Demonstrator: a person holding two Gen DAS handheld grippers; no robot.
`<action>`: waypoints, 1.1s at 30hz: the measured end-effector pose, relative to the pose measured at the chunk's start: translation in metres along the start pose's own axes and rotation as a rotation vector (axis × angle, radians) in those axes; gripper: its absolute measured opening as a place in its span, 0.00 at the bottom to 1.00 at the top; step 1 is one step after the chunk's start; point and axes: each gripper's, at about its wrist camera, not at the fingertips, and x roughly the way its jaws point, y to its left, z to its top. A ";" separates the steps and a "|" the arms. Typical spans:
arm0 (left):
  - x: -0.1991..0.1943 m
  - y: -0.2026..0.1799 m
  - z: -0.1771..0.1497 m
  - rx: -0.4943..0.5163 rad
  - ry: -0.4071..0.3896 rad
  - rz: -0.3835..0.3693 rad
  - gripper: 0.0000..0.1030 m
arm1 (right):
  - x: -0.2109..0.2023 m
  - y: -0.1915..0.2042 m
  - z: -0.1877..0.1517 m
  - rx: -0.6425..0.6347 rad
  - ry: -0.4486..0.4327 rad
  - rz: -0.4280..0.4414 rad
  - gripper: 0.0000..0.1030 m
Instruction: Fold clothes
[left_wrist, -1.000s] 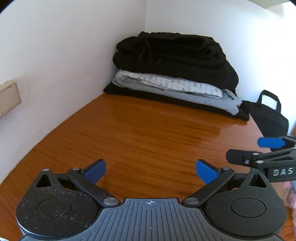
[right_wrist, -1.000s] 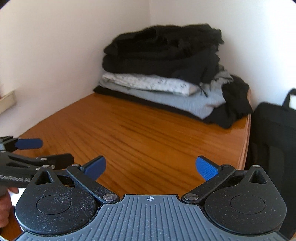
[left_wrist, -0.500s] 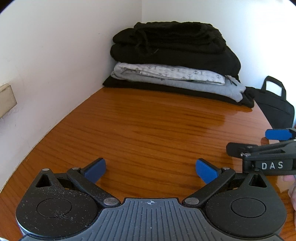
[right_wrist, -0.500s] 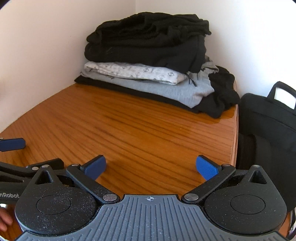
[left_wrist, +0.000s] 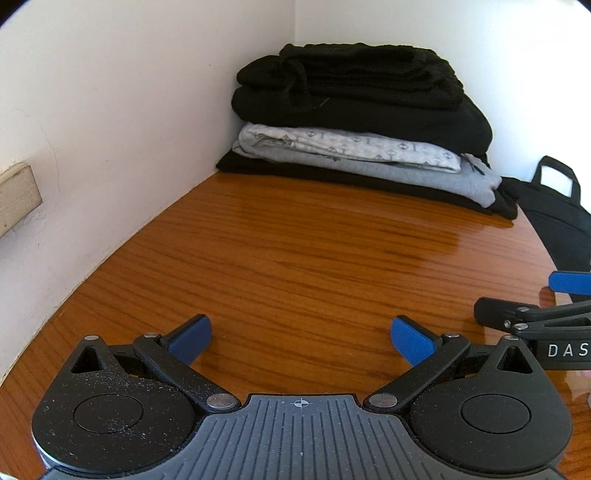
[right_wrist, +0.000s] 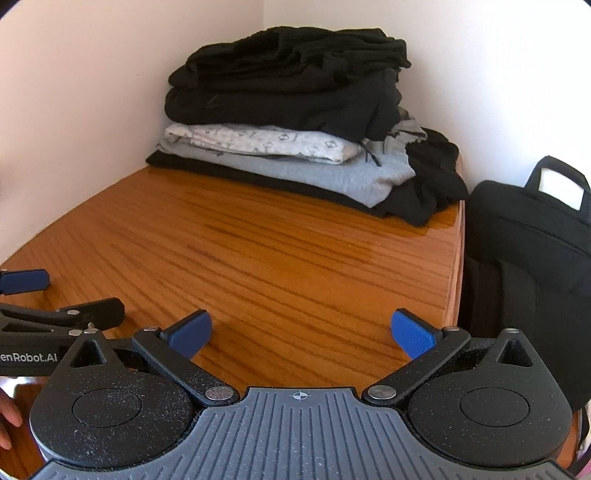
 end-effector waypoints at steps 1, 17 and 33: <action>0.000 0.000 0.000 -0.001 0.000 0.002 1.00 | 0.000 0.000 0.001 -0.004 0.001 0.003 1.00; -0.001 0.000 0.000 -0.019 0.001 0.025 1.00 | 0.000 0.000 0.000 -0.017 -0.004 0.008 1.00; -0.001 0.002 0.001 -0.017 0.004 0.022 1.00 | 0.000 0.001 -0.002 -0.021 -0.007 0.007 1.00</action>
